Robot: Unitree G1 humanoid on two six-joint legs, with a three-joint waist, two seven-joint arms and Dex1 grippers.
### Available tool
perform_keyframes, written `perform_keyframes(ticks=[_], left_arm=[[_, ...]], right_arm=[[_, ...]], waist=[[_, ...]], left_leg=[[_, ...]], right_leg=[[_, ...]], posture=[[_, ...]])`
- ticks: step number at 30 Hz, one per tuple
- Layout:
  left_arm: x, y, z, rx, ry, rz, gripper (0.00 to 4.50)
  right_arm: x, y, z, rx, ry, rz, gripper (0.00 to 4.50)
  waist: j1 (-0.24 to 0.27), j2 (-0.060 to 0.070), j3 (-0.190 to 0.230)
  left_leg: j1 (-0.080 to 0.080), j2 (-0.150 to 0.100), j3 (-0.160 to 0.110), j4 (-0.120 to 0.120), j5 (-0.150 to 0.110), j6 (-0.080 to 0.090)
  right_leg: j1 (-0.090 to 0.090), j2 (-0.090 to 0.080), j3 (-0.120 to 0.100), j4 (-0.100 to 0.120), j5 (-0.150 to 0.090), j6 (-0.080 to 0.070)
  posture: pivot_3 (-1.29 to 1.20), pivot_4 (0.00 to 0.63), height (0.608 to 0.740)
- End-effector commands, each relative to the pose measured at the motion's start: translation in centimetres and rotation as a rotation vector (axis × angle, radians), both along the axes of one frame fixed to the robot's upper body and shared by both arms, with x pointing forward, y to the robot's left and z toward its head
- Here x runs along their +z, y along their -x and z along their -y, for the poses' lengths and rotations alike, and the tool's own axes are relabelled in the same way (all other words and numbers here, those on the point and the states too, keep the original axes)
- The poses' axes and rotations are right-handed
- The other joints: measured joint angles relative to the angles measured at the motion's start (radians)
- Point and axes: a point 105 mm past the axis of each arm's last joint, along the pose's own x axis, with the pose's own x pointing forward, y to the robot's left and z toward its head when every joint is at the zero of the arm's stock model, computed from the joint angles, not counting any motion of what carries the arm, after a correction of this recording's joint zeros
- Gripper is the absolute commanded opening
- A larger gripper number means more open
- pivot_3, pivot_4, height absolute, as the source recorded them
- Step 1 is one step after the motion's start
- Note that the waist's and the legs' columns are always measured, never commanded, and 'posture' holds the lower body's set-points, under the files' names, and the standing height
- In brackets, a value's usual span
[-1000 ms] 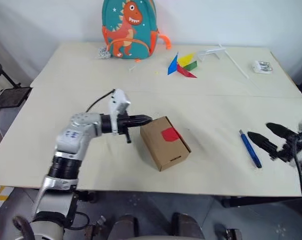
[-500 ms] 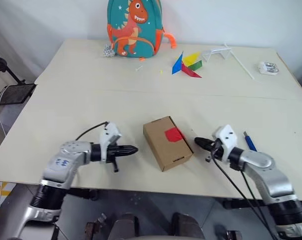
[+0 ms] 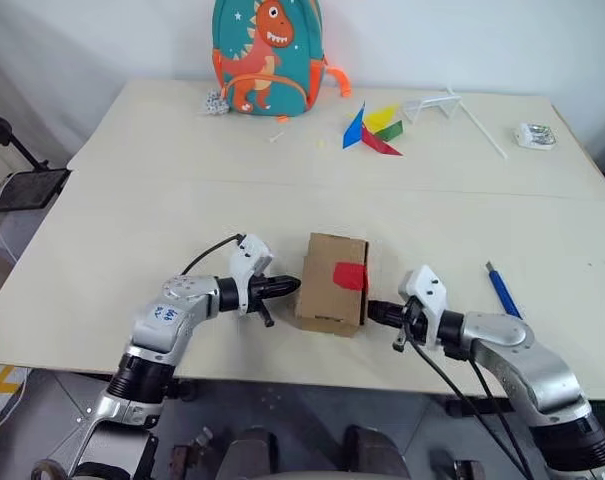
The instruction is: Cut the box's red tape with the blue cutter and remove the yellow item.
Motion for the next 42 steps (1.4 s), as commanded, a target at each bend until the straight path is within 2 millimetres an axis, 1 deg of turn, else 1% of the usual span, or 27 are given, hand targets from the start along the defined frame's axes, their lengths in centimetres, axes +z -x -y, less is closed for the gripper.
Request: perform_keyframes(ticks=[1, 5, 9, 14, 21, 24, 27, 29, 31, 32, 33, 34, 36, 38, 40, 42], left_arm=[[1.0, 0.1, 0.5, -0.034, 0.005, 0.047, 0.00], [0.8, 0.4, 0.4, -0.057, -0.001, 0.034, 0.00], [0.5, 1.5, 0.5, -0.119, 0.005, 0.002, 0.00], [0.0, 2.4, 0.5, -0.149, 0.009, -0.032, 0.00], [0.0, 2.4, 0.4, -0.133, 0.011, -0.029, 0.00], [0.1, 2.3, -0.4, -0.112, -0.003, -0.020, 0.00], [0.6, 2.0, -2.1, -0.083, -0.024, 0.000, 0.00], [1.2, 2.0, -3.4, -0.085, -0.037, 0.022, 0.00], [2.1, 2.6, -4.9, -0.145, -0.047, 0.049, 0.00], [3.4, 3.1, -5.5, -0.211, -0.032, 0.091, 0.00], [4.8, 3.1, -5.9, -0.254, -0.011, 0.125, 0.00], [5.7, 3.1, -6.2, -0.280, 0.005, 0.148, 0.00], [7.6, 2.7, -5.1, -0.327, 0.059, 0.203, 0.00], [8.7, 2.4, -3.0, -0.388, 0.083, 0.239, 0.00], [8.9, 2.3, -1.1, -0.449, 0.078, 0.258, 0.00], [8.6, 2.0, 0.2, -0.476, 0.062, 0.263, 0.00]], right_arm=[[0.7, 0.1, 0.3, -0.026, -0.002, 0.033, 0.03], [0.5, -0.3, 0.9, -0.060, 0.012, 0.039, 0.03], [0.8, -0.9, 1.0, -0.078, 0.010, 0.061, 0.03], [1.2, -1.7, 0.5, -0.066, 0.009, 0.090, 0.03], [1.2, -2.3, 0.2, -0.058, 0.022, 0.103, 0.03], [1.7, -2.1, 1.3, -0.075, 0.031, 0.113, 0.03], [2.8, -1.4, 2.8, -0.086, 0.040, 0.127, 0.03], [3.8, -0.6, 4.0, -0.107, -0.006, 0.062, 0.03], [4.8, 0.4, 5.3, -0.118, -0.008, 0.014, 0.42], [5.4, 0.9, 6.2, -0.143, -0.008, -0.023, 0.65], [6.1, 1.7, 6.8, -0.155, -0.018, -0.093, 0.93], [6.4, 2.3, 7.0, -0.160, -0.025, -0.145, 1.26], [7.0, 3.1, 7.0, -0.177, -0.063, -0.255, 1.98], [7.4, 2.9, 6.9, -0.219, -0.095, -0.328, 2.67], [7.5, 2.5, 6.7, -0.252, -0.114, -0.404, 3.35], [7.5, 1.9, 6.2, -0.262, -0.127, -0.445, 4.01]], waist=[[0.000, 0.000, 0.000], [0.000, 0.000, 0.000], [-0.001, 0.000, 0.000], [-0.002, 0.000, 0.000], [-0.001, 0.000, 0.000], [-0.002, 0.000, 0.000], [-0.001, 0.000, 0.000], [-0.001, 0.000, 0.000], [-0.001, 0.000, 0.000], [-0.001, 0.000, 0.000], [-0.001, 0.000, 0.000], [0.001, 0.000, 0.000], [0.004, 0.000, 0.000], [0.005, 0.000, 0.000], [0.001, -0.001, 0.000], [0.000, 0.000, 0.000]], left_leg=[[0.000, 0.000, 0.000, 0.000, 0.000, 0.000], [0.000, 0.000, 0.000, 0.000, 0.000, 0.000], [0.000, 0.000, 0.000, 0.000, 0.000, 0.000], [0.000, 0.000, 0.000, 0.000, 0.000, 0.000], [0.000, 0.000, 0.000, 0.000, 0.000, 0.000], [0.000, 0.000, 0.000, 0.000, 0.000, 0.000], [0.000, 0.000, 0.000, 0.000, 0.000, 0.000], [0.000, 0.000, 0.000, 0.000, 0.000, 0.000], [0.000, 0.000, 0.000, 0.000, 0.000, 0.000], [0.000, 0.000, 0.000, 0.000, 0.000, 0.000], [0.000, 0.001, 0.001, 0.000, 0.000, 0.000], [0.000, 0.001, 0.001, 0.000, 0.000, 0.000], [0.000, 0.001, 0.000, 0.000, 0.000, 0.000], [0.000, 0.001, -0.001, 0.000, 0.000, 0.001], [0.001, 0.000, -0.001, 0.001, 0.000, 0.001], [0.001, 0.000, -0.001, 0.001, 0.000, 0.001]], right_leg=[[0.000, 0.000, 0.000, 0.000, 0.000, 0.000], [0.000, 0.000, 0.000, 0.000, 0.000, 0.000], [0.000, 0.000, 0.000, 0.000, 0.000, 0.000], [0.000, 0.000, 0.000, 0.000, 0.000, 0.000], [0.000, 0.000, 0.000, 0.000, 0.000, 0.000], [0.000, 0.000, 0.000, 0.001, 0.000, 0.000], [-0.001, 0.000, 0.000, 0.001, 0.000, 0.000], [-0.001, 0.000, 0.000, 0.001, 0.000, 0.000], [-0.001, 0.000, 0.000, 0.000, 0.000, 0.000], [-0.001, 0.000, 0.000, 0.000, 0.000, 0.000], [-0.001, 0.000, 0.000, 0.000, 0.000, 0.000], [-0.001, 0.000, 0.000, 0.000, 0.000, 0.000], [-0.001, 0.000, 0.000, 0.000, 0.000, -0.001], [0.002, 0.000, -0.001, -0.001, 0.000, -0.001], [0.003, 0.000, 0.000, -0.001, 0.000, -0.001], [0.003, 0.000, 0.000, -0.001, 0.001, -0.001]], posture=[[0.00, 0.150, 0.740], [0.00, 0.150, 0.740], [0.00, 0.150, 0.740], [0.00, 0.150, 0.740], [0.00, 0.150, 0.740], [0.00, 0.150, 0.740], [0.00, 0.150, 0.740], [0.00, 0.150, 0.740], [0.00, 0.150, 0.740], [0.00, 0.150, 0.740], [0.00, 0.150, 0.740], [0.00, 0.150, 0.740], [0.00, 0.150, 0.740], [0.00, 0.150, 0.740], [0.00, 0.150, 0.740], [0.00, 0.150, 0.740]])
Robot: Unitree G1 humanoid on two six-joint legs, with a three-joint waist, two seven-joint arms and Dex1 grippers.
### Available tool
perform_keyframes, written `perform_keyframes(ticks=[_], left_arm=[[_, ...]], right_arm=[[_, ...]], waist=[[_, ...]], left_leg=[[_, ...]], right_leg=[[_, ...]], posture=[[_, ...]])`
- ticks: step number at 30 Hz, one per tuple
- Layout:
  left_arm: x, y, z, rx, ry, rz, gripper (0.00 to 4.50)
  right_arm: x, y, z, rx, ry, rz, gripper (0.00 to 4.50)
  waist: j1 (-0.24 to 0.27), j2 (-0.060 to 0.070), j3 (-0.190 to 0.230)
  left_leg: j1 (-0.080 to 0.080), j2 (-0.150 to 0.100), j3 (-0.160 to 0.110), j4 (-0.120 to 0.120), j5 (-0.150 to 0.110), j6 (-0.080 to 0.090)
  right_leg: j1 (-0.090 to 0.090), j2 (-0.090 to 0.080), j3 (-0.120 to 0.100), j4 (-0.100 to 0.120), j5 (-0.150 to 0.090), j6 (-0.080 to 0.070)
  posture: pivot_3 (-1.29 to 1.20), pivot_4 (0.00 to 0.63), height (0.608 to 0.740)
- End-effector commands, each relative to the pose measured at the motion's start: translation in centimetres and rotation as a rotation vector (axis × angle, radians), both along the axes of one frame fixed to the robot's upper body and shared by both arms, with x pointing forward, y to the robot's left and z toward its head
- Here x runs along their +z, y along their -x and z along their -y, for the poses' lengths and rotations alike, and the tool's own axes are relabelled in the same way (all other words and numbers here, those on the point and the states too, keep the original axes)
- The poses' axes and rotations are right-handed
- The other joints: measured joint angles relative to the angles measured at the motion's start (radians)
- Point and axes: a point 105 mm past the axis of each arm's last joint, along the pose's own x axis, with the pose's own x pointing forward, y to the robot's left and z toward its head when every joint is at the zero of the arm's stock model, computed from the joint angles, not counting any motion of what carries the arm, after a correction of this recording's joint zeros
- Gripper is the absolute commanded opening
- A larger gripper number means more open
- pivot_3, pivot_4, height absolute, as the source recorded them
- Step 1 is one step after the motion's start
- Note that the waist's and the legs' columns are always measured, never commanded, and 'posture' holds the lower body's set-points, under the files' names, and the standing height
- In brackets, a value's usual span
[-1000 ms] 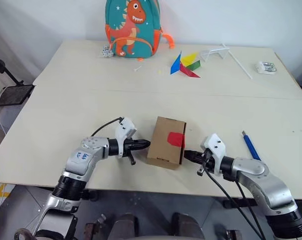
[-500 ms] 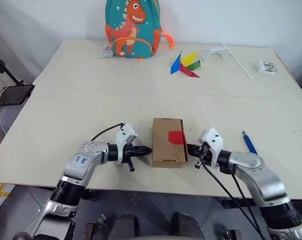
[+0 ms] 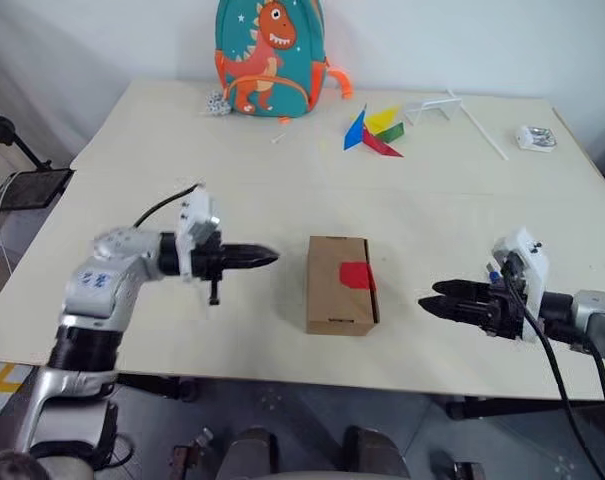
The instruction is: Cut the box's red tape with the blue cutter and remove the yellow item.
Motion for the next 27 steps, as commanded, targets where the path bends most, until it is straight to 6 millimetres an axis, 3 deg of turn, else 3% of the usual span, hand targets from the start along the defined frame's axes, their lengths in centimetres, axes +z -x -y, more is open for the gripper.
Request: perform_keyframes(ticks=[1, 10, 27], left_arm=[[-0.7, -0.3, 2.0, -0.049, -0.043, 0.021, 0.00], [-3.0, -1.7, 4.4, -0.028, -0.132, 0.053, 0.00], [-4.3, -1.9, 4.3, -0.003, -0.157, 0.055, 0.00]], right_arm=[[-0.1, -0.6, -0.1, -0.047, -0.017, -0.076, 4.34], [0.4, -3.6, -2.0, -0.099, -0.080, -0.100, 4.34], [-0.9, -5.0, -4.2, -0.125, -0.050, -0.142, 4.34]], waist=[[-0.003, 0.000, 0.000], [-0.003, 0.000, 0.000], [-0.004, 0.000, 0.000]], left_leg=[[0.000, 0.000, 0.000, 0.000, 0.000, 0.000], [-0.004, 0.000, 0.006, -0.002, 0.000, -0.001], [-0.004, 0.001, 0.007, -0.002, 0.000, 0.000]], right_leg=[[-0.001, 0.000, 0.000, 0.000, 0.000, 0.000], [-0.011, 0.000, 0.001, 0.006, 0.000, 0.000], [-0.012, 0.000, 0.002, 0.007, 0.000, 0.000]], posture=[[0.00, 0.150, 0.740], [0.00, 0.150, 0.740], [0.00, 0.150, 0.740]])
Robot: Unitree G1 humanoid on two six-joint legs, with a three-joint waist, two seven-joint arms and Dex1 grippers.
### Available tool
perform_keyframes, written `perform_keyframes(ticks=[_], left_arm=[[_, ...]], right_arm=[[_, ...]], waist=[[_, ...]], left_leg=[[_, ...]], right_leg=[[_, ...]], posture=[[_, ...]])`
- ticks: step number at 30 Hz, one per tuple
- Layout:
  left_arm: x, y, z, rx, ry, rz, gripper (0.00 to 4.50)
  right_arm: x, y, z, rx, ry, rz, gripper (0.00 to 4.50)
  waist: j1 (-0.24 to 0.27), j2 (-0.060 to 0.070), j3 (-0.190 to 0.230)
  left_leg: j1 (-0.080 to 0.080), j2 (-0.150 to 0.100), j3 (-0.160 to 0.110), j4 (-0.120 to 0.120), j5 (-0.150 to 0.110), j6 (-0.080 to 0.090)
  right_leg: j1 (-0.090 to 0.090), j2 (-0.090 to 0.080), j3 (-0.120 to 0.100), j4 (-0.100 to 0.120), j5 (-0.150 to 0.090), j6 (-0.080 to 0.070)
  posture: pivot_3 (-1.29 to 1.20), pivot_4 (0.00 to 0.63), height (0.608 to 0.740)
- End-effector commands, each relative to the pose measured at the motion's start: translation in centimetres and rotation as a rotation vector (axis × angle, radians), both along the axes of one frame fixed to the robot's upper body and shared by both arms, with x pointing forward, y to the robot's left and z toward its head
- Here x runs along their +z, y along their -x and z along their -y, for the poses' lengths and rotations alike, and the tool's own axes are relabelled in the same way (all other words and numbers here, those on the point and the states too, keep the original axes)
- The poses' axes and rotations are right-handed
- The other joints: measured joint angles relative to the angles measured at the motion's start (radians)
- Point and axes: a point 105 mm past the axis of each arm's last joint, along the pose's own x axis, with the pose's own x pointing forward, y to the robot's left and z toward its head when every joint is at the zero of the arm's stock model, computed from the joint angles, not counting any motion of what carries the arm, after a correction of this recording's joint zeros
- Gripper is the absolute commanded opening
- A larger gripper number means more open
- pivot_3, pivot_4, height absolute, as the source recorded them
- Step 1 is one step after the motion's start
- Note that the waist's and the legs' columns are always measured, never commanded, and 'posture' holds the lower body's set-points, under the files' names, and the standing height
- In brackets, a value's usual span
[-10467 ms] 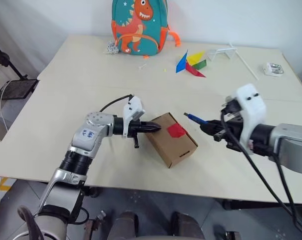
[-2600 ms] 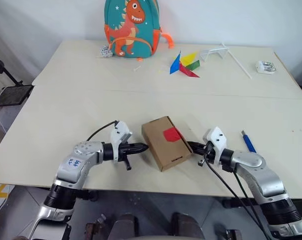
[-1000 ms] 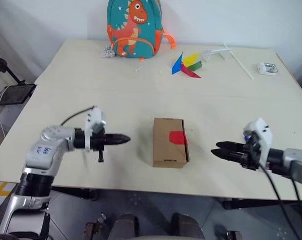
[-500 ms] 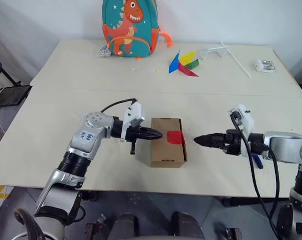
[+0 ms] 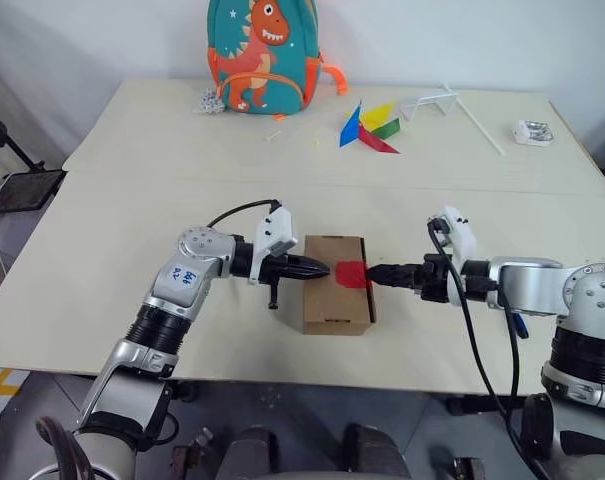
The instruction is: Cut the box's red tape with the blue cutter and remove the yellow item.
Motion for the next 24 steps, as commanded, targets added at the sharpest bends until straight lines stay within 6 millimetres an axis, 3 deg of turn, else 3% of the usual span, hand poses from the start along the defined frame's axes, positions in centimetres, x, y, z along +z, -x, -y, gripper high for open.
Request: perform_keyframes(ticks=[1, 7, 20, 24], left_arm=[[0.0, 0.1, -0.1, -0.003, -0.006, 0.018, 0.00], [0.1, 0.0, -0.1, 0.003, -0.004, 0.021, 0.00], [-0.8, 0.2, 0.1, -0.006, -0.014, 0.001, 0.00], [-0.8, 0.3, 0.3, -0.010, -0.013, -0.003, 0.00]], right_arm=[[0.6, 0.0, 0.0, 0.005, 0.024, 0.030, 4.34], [0.3, 0.1, -0.3, 0.015, 0.039, 0.029, 4.34], [-0.2, 0.4, 1.9, -0.032, 0.087, 0.010, 4.34], [-0.1, 0.3, 1.5, -0.020, 0.098, 0.020, 4.34]], waist=[[0.000, 0.000, 0.000], [0.000, 0.000, 0.000], [0.001, 0.000, 0.000], [0.002, 0.000, 0.000]], left_leg=[[0.000, 0.000, 0.000, 0.000, 0.000, 0.000], [0.000, 0.000, 0.000, 0.000, 0.000, 0.000], [0.000, 0.000, 0.000, 0.000, 0.000, 0.000], [0.000, 0.000, 0.001, 0.000, 0.000, 0.000]], right_leg=[[0.000, 0.000, 0.000, 0.000, 0.000, 0.000], [0.000, 0.000, 0.000, 0.001, 0.000, 0.000], [0.000, 0.000, 0.001, 0.001, 0.000, 0.000], [0.000, 0.000, 0.001, 0.001, 0.000, 0.000]], posture=[[0.00, 0.150, 0.740], [0.00, 0.150, 0.740], [0.00, 0.150, 0.740], [0.00, 0.150, 0.740]])
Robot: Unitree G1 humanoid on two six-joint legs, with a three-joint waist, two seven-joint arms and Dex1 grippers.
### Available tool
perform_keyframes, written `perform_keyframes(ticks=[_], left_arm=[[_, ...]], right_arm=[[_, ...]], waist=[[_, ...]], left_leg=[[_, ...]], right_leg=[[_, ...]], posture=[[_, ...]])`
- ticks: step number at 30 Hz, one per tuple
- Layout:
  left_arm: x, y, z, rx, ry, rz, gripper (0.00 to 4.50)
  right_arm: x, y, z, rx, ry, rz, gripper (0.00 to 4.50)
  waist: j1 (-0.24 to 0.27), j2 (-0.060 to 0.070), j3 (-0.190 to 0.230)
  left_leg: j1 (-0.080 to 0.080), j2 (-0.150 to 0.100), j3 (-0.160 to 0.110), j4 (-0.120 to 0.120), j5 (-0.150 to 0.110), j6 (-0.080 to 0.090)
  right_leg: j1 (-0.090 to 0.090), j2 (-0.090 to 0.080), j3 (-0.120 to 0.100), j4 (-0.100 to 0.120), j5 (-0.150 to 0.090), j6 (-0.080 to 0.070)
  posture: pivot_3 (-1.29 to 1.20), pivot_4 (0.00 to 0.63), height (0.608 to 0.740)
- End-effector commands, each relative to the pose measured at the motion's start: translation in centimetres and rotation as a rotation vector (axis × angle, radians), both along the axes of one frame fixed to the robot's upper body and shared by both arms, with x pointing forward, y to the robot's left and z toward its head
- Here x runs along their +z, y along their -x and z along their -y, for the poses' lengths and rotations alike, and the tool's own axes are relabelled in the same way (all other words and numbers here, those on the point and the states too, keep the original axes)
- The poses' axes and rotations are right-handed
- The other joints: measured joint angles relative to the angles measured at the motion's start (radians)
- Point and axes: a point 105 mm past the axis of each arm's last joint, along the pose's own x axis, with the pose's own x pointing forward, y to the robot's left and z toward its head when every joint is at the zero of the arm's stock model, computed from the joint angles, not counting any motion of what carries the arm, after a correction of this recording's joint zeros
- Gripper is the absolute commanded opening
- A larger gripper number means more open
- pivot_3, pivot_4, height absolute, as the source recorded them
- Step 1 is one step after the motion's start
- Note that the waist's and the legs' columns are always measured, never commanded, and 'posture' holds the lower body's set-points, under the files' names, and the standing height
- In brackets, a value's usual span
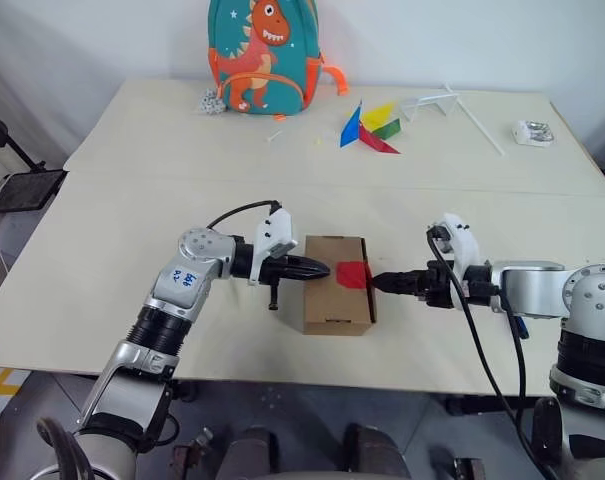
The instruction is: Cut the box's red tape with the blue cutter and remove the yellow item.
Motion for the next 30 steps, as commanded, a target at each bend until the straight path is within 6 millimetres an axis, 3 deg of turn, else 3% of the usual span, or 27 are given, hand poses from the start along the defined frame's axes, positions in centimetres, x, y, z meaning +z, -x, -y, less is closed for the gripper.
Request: perform_keyframes(ticks=[1, 12, 20, 25, 30], left_arm=[[-0.7, 0.2, 0.3, -0.007, -0.016, -0.012, 0.00], [-0.8, 0.2, 0.5, -0.005, -0.022, -0.016, 0.00], [-1.7, 0.3, 0.3, 0.019, -0.052, -0.051, 0.00], [-3.2, -0.4, 0.0, 0.109, -0.090, -0.118, 0.00], [-3.4, 0.1, 0.4, 0.093, -0.089, -0.132, 0.00]], right_arm=[[0.5, 0.1, -0.2, 0.012, 0.040, 0.035, 4.34], [0.5, -0.6, -1.2, 0.023, 0.199, 0.084, 4.34], [1.2, -0.4, 0.8, 0.008, 0.298, 0.116, 4.34], [1.3, -0.1, 1.5, 0.019, 0.305, 0.107, 4.34], [0.9, 0.1, 1.8, 0.023, 0.300, 0.094, 4.34]], waist=[[-0.001, 0.000, 0.000], [-0.003, 0.000, 0.000], [0.002, 0.000, 0.000], [0.003, 0.000, 0.000], [0.004, -0.001, -0.001]], left_leg=[[0.000, 0.000, 0.000, 0.000, 0.000, 0.000], [0.000, 0.000, 0.000, 0.000, 0.000, 0.000], [0.001, 0.000, 0.000, 0.000, 0.000, 0.000], [0.001, 0.000, 0.000, 0.000, 0.000, 0.000], [0.002, 0.000, 0.000, 0.001, 0.000, 0.001]], right_leg=[[0.000, 0.000, 0.000, 0.000, 0.000, 0.000], [0.000, 0.000, 0.000, 0.000, 0.000, 0.000], [0.000, 0.000, 0.001, 0.000, 0.000, 0.000], [0.001, 0.000, 0.001, 0.000, 0.000, 0.000], [0.002, 0.000, 0.001, 0.000, 0.000, 0.000]], posture=[[0.00, 0.150, 0.740], [0.00, 0.150, 0.740], [0.00, 0.150, 0.740], [0.00, 0.150, 0.740], [0.00, 0.150, 0.740]])
